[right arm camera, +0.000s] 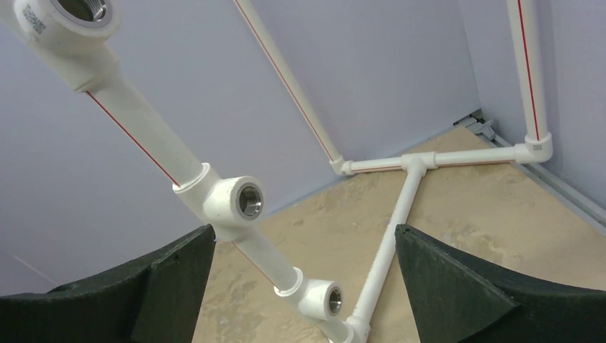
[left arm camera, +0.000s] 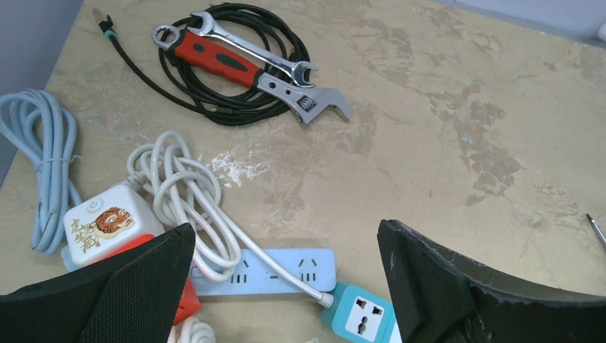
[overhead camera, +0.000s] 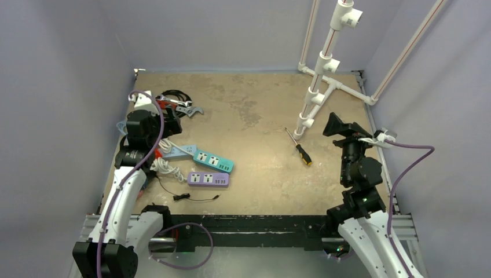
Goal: Pull the plug off the socket
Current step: Move the socket to the center of the board.
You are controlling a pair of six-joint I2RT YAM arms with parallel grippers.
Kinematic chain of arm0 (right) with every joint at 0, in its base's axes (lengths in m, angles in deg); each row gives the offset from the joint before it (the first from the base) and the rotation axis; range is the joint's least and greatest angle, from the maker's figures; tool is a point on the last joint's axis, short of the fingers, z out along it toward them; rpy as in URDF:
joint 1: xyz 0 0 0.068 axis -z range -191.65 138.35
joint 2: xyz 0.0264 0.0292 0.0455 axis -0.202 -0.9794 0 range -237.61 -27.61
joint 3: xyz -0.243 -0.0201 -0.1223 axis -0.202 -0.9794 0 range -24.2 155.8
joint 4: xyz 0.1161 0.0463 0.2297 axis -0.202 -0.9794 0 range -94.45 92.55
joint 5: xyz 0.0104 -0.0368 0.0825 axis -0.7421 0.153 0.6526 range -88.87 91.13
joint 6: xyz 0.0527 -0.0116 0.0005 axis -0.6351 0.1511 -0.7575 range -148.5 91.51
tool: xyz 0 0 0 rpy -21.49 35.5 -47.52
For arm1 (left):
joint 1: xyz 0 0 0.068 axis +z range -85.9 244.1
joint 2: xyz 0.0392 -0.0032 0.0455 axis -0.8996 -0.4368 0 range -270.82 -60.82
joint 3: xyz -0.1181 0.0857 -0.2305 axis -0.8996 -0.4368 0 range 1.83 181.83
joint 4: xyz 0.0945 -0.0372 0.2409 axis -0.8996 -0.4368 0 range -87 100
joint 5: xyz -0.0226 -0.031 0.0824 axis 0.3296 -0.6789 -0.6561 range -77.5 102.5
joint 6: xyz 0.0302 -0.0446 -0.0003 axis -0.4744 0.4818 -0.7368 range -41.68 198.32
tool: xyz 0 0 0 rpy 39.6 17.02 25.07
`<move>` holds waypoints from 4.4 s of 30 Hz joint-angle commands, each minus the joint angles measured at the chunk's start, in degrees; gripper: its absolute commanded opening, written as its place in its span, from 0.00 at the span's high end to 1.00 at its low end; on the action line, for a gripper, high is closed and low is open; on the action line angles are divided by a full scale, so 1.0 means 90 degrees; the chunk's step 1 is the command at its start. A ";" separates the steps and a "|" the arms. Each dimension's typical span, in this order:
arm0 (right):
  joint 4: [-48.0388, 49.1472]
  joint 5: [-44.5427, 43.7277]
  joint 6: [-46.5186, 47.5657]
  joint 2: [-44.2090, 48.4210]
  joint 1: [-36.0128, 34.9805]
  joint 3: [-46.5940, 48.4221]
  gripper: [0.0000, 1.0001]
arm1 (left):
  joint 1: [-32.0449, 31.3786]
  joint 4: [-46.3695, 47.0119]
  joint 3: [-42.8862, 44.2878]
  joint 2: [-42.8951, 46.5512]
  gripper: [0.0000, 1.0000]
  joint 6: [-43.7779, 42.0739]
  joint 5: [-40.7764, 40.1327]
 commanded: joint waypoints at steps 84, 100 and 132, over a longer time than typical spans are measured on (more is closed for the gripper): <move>-0.0196 0.1640 -0.0302 -0.0531 0.0005 0.0182 0.01 | -0.1737 0.0384 -0.0243 -0.1595 1.00 0.0289 0.0131; -0.0162 0.1529 -0.0283 -0.0433 0.0001 0.0182 0.01 | -0.2560 0.1503 -0.0440 -0.1240 1.00 -0.0006 0.1782; 0.0107 0.1889 -0.0200 -0.0503 0.0003 0.0036 0.01 | -0.5559 0.2755 0.0824 -0.3646 0.43 -0.0316 0.1226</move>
